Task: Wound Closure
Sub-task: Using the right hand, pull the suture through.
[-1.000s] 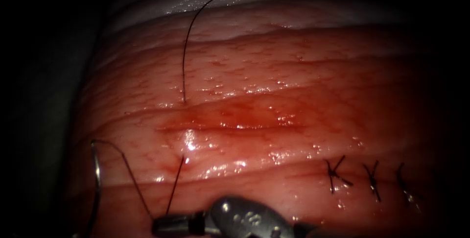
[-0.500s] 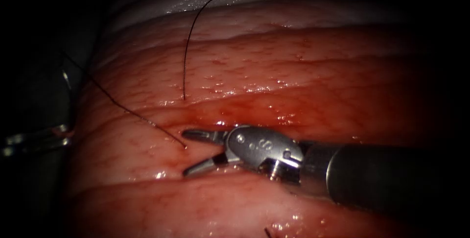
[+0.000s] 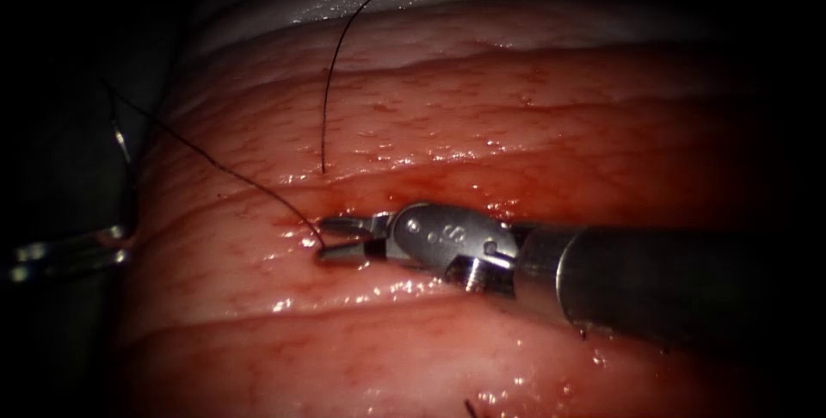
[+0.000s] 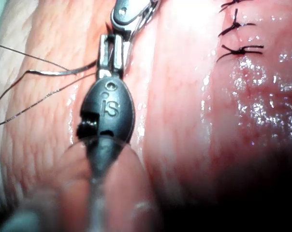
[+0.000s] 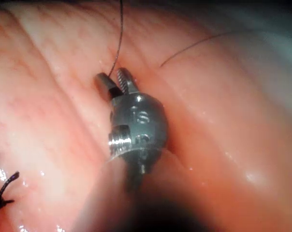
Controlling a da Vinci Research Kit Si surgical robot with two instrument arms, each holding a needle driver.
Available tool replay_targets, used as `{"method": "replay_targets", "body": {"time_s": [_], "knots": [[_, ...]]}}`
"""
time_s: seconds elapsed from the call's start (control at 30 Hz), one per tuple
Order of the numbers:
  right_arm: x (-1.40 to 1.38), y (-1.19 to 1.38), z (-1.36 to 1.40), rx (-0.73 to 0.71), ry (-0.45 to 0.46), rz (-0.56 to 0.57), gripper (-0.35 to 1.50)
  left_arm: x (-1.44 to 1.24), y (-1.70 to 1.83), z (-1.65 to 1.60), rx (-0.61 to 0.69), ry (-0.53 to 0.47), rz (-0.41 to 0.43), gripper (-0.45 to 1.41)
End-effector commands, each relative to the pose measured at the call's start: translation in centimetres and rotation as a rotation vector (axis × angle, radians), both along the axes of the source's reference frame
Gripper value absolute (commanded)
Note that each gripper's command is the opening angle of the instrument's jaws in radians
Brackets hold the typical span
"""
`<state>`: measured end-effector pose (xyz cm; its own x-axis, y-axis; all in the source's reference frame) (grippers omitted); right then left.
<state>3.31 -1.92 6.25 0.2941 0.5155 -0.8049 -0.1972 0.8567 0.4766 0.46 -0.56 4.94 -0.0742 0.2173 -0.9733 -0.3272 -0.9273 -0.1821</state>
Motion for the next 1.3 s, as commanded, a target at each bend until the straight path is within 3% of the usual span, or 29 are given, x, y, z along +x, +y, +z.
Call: {"method": "replay_targets", "body": {"time_s": [0.03,0.1,0.3,0.6,0.8,1.03,1.13,1.3], "knots": [[0.07,-0.01,0.02,0.0,0.002,0.001,-0.25,-0.06,0.0,0.07,0.0,-0.002,0.001,-0.45],[0.08,-0.03,-0.01,0.0,0.004,0.0,-0.35,-0.09,-0.01,0.09,-0.009,-0.009,0.006,-0.45],[0.08,-0.05,-0.06,0.006,0.005,0.0,-0.35,-0.14,-0.02,0.1,-0.014,-0.018,0.006,-0.45],[-0.02,-0.22,-0.3,0.157,-0.004,0.016,-0.35,-0.17,-0.07,0.13,-0.006,-0.021,0.024,-0.45],[-0.12,-0.58,-0.88,0.23,-0.009,0.014,-0.35,-0.18,-0.22,0.24,0.003,-0.021,0.043,-0.45],[-0.03,-0.97,-1.4,0.245,-0.01,0.011,-0.35,-0.24,-0.52,0.16,0.01,-0.043,0.07,-0.45],[0.06,-1.14,-1.55,0.245,-0.011,0.0,-0.35,-0.26,-0.65,0.02,0.008,-0.05,0.085,-0.45],[0.14,-1.21,-1.61,0.245,-0.006,0.006,-0.35,-0.23,-0.69,-0.1,0.006,-0.052,0.088,-0.45]]}}
